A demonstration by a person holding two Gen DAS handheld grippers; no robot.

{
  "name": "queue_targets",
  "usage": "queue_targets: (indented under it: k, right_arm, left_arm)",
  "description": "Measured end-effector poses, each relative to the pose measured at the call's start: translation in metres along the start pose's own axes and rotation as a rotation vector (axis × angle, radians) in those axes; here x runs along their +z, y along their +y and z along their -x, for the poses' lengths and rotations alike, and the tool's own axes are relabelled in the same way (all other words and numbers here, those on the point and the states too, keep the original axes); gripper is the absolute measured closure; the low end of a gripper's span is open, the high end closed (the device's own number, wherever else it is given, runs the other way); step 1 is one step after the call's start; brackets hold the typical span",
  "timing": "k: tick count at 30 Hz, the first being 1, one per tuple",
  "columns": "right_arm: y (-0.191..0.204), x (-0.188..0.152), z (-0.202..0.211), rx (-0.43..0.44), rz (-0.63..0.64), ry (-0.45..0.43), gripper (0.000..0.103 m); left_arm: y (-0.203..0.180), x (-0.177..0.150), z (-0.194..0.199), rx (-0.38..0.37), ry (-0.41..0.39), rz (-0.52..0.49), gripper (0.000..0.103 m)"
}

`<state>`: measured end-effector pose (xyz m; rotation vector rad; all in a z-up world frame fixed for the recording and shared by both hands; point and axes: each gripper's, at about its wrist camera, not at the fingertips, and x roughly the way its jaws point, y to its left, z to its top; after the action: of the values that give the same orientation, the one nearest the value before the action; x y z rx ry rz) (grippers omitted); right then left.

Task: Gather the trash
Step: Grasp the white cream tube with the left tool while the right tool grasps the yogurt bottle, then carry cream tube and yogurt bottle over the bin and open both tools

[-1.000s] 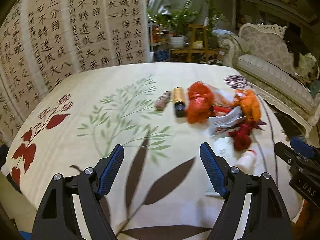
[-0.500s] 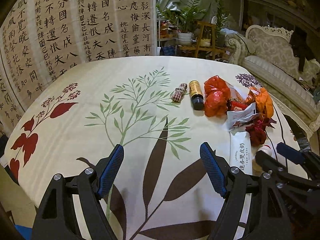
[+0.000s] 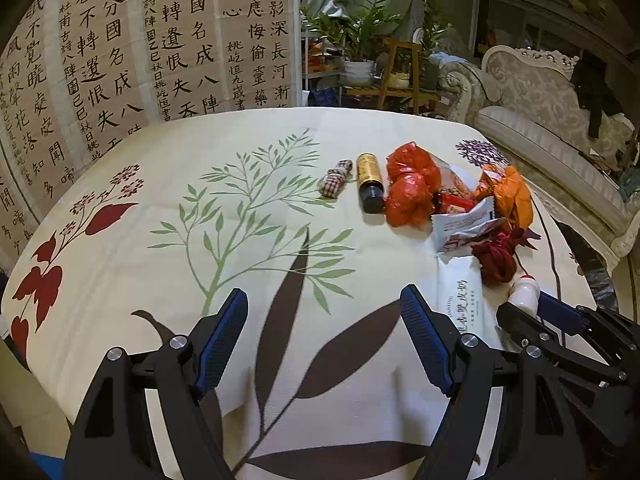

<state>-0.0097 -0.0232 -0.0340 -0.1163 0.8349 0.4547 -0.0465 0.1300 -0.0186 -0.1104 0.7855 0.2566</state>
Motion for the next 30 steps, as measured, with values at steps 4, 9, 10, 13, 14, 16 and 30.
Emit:
queue_targets:
  k: [4,9,10,13,14,16,30]
  right_arm:
    - [-0.009,-0.002,0.006,-0.014,-0.015,-0.010,0.065]
    - [-0.024,-0.005,0.015,-0.045,-0.034,-0.029,0.065]
    - [-0.028,-0.005,0.016,-0.051,-0.041,-0.033,0.065]
    - [-0.040,-0.007,0.020,-0.066,-0.062,-0.041,0.065]
    - [-0.043,-0.007,0.021,-0.069,-0.067,-0.042,0.065]
    - [-0.050,-0.008,0.022,-0.074,-0.080,-0.045,0.065]
    - [-0.066,-0.012,0.026,-0.068,-0.112,-0.054,0.065]
  left_arm:
    - [-0.011,0.000,0.003,-0.024,-0.001,-0.014,0.027]
    - [-0.032,-0.001,0.004,-0.074,0.010,-0.040,0.027]
    - [-0.035,-0.001,0.004,-0.079,0.011,-0.043,0.027]
    - [-0.047,-0.001,0.001,-0.099,0.018,-0.061,0.027]
    - [-0.050,-0.001,0.000,-0.102,0.023,-0.069,0.027]
    - [-0.056,-0.003,-0.003,-0.107,0.036,-0.083,0.027]
    - [-0.075,-0.015,-0.014,-0.101,0.074,-0.152,0.070]
